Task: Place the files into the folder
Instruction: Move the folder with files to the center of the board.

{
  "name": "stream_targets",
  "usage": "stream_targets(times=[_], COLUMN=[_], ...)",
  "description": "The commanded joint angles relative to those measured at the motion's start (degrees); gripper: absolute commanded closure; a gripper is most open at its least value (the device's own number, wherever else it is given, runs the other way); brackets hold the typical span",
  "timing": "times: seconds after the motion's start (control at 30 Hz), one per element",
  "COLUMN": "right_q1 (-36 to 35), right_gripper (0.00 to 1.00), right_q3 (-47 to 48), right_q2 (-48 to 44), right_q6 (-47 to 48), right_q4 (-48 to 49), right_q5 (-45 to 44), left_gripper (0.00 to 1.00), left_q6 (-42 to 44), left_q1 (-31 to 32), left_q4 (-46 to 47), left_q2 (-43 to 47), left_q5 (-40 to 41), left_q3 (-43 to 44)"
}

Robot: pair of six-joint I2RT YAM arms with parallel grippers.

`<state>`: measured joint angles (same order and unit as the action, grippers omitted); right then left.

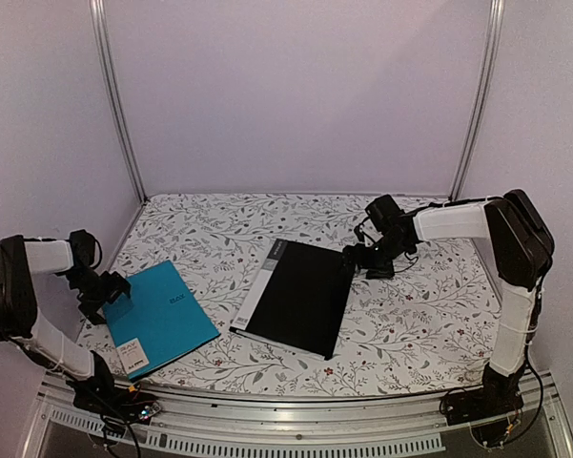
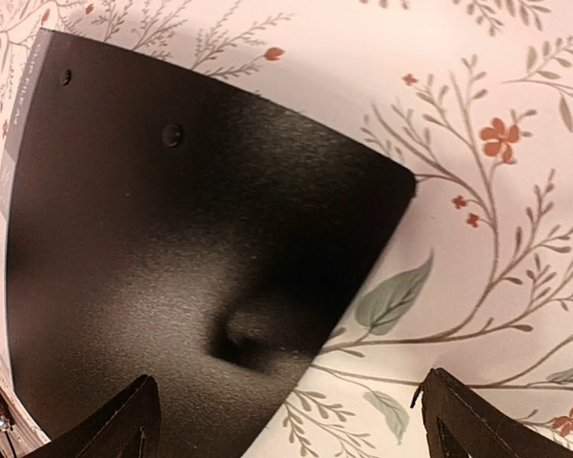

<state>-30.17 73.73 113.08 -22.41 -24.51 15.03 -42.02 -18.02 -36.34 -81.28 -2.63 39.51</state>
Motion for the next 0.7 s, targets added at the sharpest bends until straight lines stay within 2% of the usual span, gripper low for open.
stream_targets(times=[0.0, 0.17, 0.4, 0.53, 0.67], right_q1=[1.08, 1.13, 1.18, 1.2, 1.5], right_gripper=[0.05, 0.05, 0.05, 0.04, 0.02], right_q3=[-1.6, -1.94, -3.35, -5.7, -7.83], right_q2=[-2.68, -3.6, -4.95, -6.57, -10.31], right_q6=[1.4, 0.82, 0.64, 0.69, 0.81], right_q4=[-3.57, -4.1, -4.63, -4.75, -4.91], right_q5=[-1.94, -2.11, -3.02, -3.8, -6.79], left_gripper=[0.04, 0.05, 0.06, 0.04, 0.01], left_q6=[-0.61, -2.14, -0.95, 2.0, 4.83], left_q1=[0.47, 5.57, 14.58, 17.81, 21.62], left_q4=[7.33, 10.45, 9.42, 4.99, 3.38], left_q2=[-3.42, -9.19, -19.43, -17.59, -11.84], left_q5=[-7.82, -8.44, -5.65, 1.23, 7.21], left_q3=[2.2, 7.93, 23.51, 29.99, 29.55])
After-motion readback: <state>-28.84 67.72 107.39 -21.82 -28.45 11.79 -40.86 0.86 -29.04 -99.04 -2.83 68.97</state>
